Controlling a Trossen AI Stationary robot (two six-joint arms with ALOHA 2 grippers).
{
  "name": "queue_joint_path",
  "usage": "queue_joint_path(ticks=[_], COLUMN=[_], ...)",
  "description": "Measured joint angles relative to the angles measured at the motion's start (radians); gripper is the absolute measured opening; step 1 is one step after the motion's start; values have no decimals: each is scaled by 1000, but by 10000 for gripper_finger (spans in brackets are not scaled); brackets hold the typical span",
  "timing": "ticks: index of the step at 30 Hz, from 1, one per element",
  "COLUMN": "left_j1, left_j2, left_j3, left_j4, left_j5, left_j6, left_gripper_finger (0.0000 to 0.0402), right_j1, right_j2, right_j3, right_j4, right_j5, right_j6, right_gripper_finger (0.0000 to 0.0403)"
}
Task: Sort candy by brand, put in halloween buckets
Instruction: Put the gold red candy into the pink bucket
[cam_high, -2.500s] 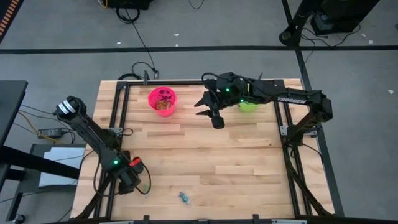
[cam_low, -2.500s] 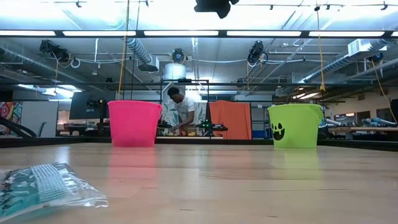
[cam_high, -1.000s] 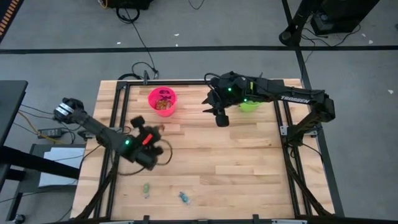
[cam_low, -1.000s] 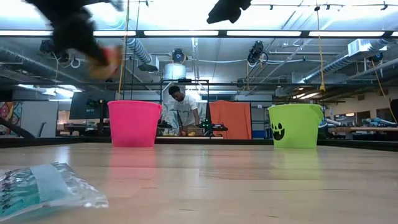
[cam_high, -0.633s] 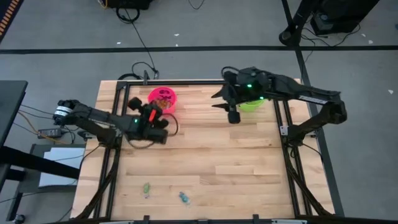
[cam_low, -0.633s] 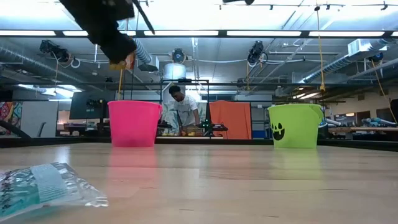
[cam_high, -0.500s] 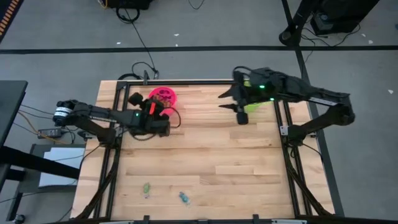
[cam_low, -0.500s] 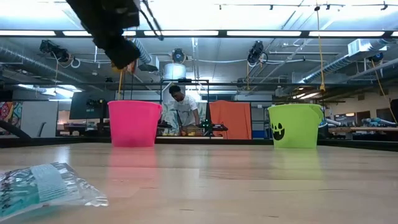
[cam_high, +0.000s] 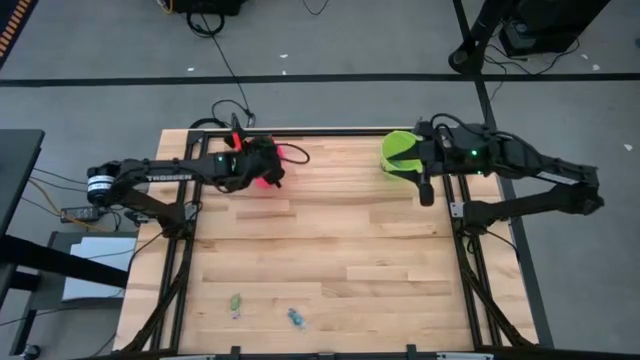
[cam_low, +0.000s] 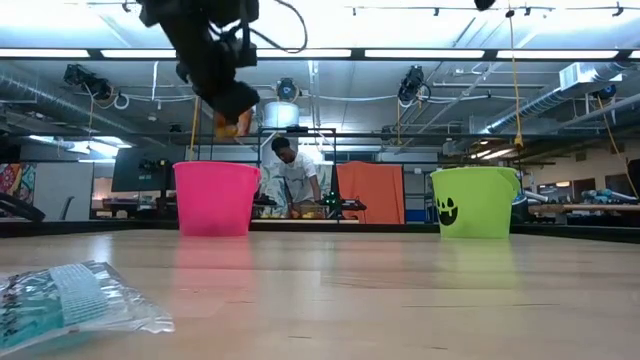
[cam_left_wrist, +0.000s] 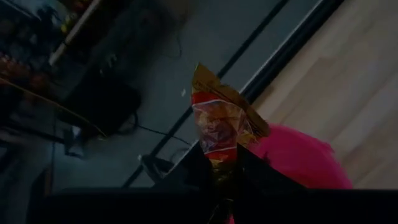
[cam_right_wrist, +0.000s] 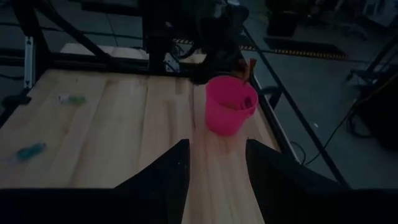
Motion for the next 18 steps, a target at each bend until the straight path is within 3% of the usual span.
queue_joint_path(ticks=[8,12,18], left_j1=[104,121,126], left_j2=[1,2,0], left_j3=[-140,-185,-191], left_j4=[122,156,157], left_j5=[157,172,227], left_j6=[-26,-53,-44], left_gripper_finger=[31,31,86], right_j1=[0,0,0], right_j2=[-62,-60,-57], right_j3=[-48,-48,-48], right_j4=[19,40,46], right_j5=[2,0,2], right_j6=[5,-10,-15], right_gripper_finger=[168,168,168])
